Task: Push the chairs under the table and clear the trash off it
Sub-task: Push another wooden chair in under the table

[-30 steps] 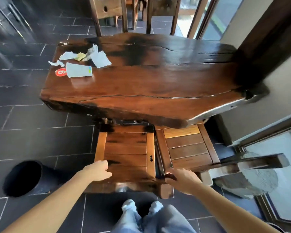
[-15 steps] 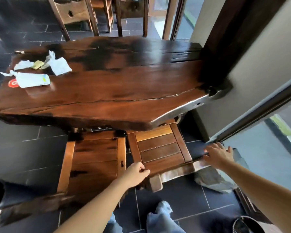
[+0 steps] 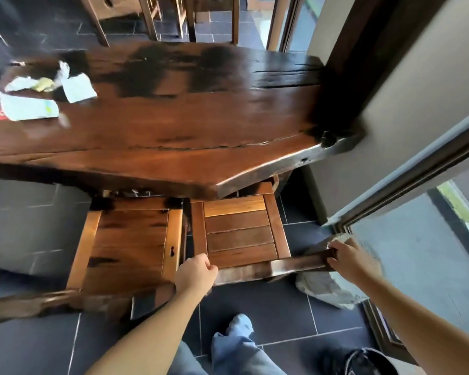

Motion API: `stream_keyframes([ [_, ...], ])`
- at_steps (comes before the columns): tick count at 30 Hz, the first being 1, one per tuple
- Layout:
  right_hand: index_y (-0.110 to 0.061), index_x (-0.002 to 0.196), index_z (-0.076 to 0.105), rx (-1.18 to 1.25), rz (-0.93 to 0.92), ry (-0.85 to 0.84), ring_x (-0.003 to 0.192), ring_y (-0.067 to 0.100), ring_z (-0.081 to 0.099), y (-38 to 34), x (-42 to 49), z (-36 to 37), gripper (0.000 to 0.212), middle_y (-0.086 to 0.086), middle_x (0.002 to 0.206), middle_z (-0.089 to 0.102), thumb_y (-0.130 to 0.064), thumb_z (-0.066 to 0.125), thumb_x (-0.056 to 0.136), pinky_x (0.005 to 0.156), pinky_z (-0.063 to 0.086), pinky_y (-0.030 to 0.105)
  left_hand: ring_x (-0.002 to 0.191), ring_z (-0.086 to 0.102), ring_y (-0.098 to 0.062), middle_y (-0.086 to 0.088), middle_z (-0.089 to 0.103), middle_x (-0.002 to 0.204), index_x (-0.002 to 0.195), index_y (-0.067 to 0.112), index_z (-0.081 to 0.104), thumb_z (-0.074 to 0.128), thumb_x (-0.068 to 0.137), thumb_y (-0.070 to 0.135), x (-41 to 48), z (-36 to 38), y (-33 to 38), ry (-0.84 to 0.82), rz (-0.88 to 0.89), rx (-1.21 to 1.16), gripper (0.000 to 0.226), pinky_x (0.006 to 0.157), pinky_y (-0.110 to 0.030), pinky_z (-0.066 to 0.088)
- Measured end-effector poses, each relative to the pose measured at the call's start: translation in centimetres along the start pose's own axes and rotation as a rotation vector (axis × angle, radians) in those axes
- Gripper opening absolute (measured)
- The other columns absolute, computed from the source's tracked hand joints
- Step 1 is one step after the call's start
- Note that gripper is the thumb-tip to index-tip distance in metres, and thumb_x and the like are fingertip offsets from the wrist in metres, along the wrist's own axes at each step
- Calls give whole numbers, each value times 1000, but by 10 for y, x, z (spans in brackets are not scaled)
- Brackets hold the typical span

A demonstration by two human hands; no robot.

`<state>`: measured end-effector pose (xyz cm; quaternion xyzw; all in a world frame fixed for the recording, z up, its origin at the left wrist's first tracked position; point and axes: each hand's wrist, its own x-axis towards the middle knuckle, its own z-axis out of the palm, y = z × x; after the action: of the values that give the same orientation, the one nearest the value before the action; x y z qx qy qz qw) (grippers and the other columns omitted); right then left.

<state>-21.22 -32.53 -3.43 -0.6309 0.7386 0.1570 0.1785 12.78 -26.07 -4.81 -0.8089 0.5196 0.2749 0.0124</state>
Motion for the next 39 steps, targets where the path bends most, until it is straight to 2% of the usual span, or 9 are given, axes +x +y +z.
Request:
stream_keyframes([
  [7,-34,119,49,131,13,23,104,28,53,14,-14,22,36,1,119,41,-40,56,84,75,49,35,65,50,-8,10,56,73,78,28,54,53,90,40,2,4,2,65,35,47,17,44,-17,27],
  [10,-20,123,46,235,21,52,111,36,44,9,-13,38,46,11,123,37,-34,64,83,92,43,44,63,51,-8,11,57,71,76,28,54,55,89,41,0,4,0,76,45,39,18,43,-16,28],
  [12,-16,122,46,246,36,116,110,39,42,7,-8,44,46,15,124,38,-29,67,83,96,38,47,63,50,-8,12,55,70,75,29,53,55,89,40,0,3,2,94,51,28,18,43,-16,27],
  [16,-14,120,47,247,35,142,106,38,43,8,3,45,41,16,122,39,-28,64,85,95,39,46,57,47,-7,12,52,64,74,29,49,54,90,38,6,5,6,131,77,31,19,42,-15,27],
  [19,-15,121,44,217,52,104,108,36,44,5,10,36,40,15,122,38,-32,60,88,94,40,43,56,50,-7,11,54,63,73,29,50,55,90,38,17,5,6,138,91,61,19,43,-15,36],
  [23,-14,119,41,257,44,101,110,37,43,-5,14,26,39,15,122,36,-30,59,89,95,40,45,62,56,-10,9,65,73,78,27,56,54,90,37,32,-4,12,159,118,84,16,48,-19,43],
  [29,-13,120,40,302,73,83,109,39,40,-9,4,28,41,16,124,34,-24,62,87,96,36,46,91,66,-18,2,71,101,105,26,66,45,94,32,32,-7,4,24,133,189,25,63,-24,46],
  [36,-15,121,42,311,48,70,108,38,40,-9,2,24,39,14,124,35,-21,62,87,96,36,44,89,65,-17,0,69,99,107,19,64,40,96,26,25,-1,2,-16,165,254,27,62,-23,43],
  [39,-14,119,42,290,42,61,110,37,39,-5,5,24,39,13,124,34,-21,63,87,95,37,45,89,66,-17,1,70,97,105,20,64,39,96,30,18,2,3,-30,201,304,28,68,-24,51],
])
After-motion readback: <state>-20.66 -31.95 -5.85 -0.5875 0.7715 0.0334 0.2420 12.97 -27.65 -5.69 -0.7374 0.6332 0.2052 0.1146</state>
